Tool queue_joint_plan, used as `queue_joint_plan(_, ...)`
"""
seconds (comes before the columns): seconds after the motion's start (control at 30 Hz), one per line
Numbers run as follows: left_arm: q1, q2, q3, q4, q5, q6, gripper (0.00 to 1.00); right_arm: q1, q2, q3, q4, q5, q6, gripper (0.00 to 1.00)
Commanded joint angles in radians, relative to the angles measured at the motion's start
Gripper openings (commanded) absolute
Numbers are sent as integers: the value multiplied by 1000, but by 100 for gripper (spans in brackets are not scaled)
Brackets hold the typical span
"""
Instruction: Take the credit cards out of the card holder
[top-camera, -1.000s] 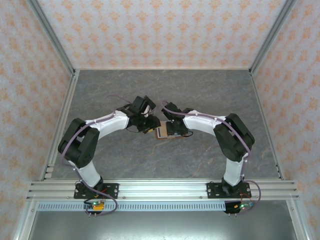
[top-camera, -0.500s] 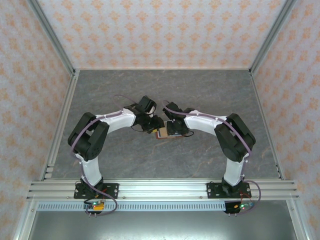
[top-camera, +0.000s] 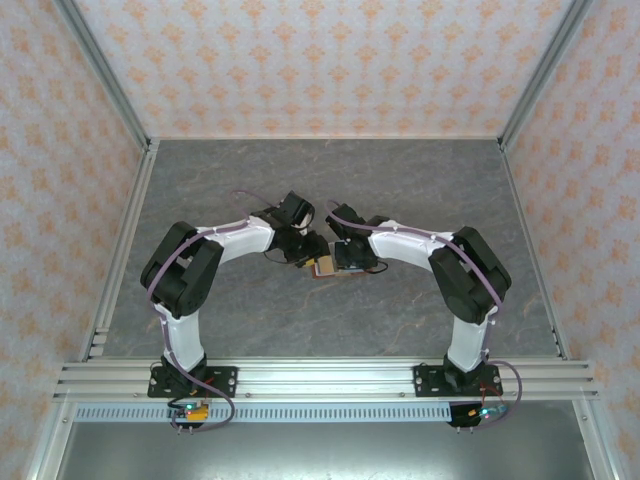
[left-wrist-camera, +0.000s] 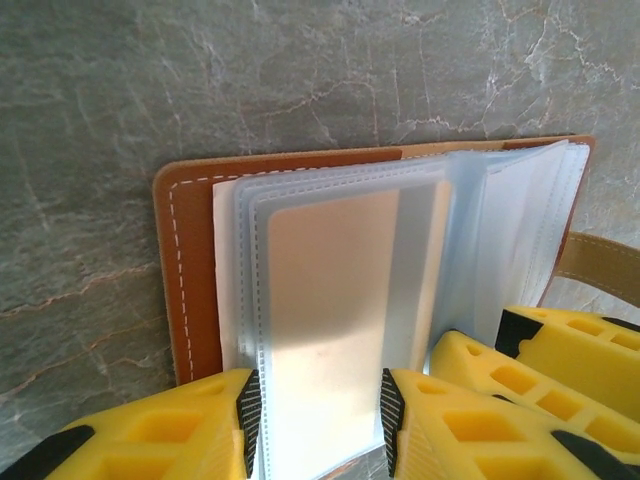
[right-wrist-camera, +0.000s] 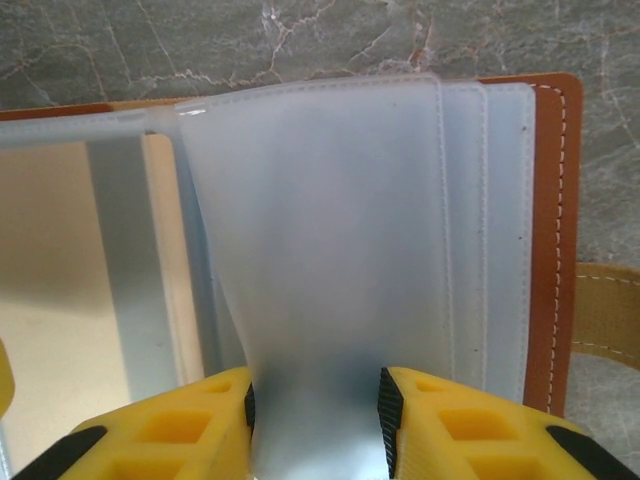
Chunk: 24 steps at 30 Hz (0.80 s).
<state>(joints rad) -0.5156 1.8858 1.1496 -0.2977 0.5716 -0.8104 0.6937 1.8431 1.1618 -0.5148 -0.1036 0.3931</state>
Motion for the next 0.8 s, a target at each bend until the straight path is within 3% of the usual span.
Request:
queue_joint_plan(0.0, -4, 15, 27, -16, 15, 25, 40, -10, 53, -28, -36, 44, 15, 37)
queue_joint_plan(0.27, -4, 18, 34, -16, 20, 27, 40, -11, -27, -42, -11, 8, 16, 40)
queue_joint_plan(0.47, -4, 17, 33, -27, 8, 27, 38, -43, -99, -89, 52, -98, 9, 47)
queue_joint_plan(0.77, -4, 18, 25, -13, 12, 18, 33, -43, -55, -89, 41, -146, -30, 56)
